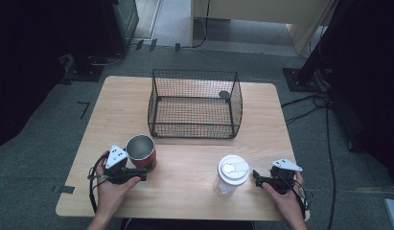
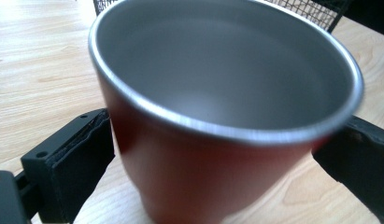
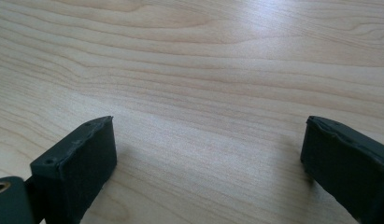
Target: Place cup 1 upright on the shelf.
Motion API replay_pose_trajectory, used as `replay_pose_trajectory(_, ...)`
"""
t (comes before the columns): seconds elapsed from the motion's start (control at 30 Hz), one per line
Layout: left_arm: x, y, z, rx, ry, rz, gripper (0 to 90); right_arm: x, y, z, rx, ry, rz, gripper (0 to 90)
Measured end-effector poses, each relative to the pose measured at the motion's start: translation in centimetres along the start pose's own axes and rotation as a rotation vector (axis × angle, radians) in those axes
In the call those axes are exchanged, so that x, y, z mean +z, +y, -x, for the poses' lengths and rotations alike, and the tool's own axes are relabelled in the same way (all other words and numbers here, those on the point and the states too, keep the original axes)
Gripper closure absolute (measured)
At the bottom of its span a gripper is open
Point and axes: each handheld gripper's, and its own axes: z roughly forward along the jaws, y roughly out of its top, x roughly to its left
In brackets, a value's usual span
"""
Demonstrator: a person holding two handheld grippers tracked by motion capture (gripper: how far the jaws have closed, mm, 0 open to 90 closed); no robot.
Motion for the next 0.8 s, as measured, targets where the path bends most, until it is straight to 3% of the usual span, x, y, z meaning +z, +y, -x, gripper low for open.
replay_pose_trajectory(0.43, 1.4, 0.7, 0.2, 0.009, 0.049, -0.013, 5.4, 0.0, 0.0, 0.0, 0.000, 0.000, 0.000, 3.2)
replay_pose_trajectory(0.63, 1.3, 0.8, 0.6, 0.048, 0.097, 0.010, 7.5, 0.0, 0.0, 0.0, 0.000, 0.000, 0.000, 3.2)
replay_pose_trajectory(0.8, 1.4, 0.8, 0.7, 0.051, 0.090, 0.015, 7.9, 0.0, 0.0, 0.0, 0.000, 0.000, 0.000, 3.2)
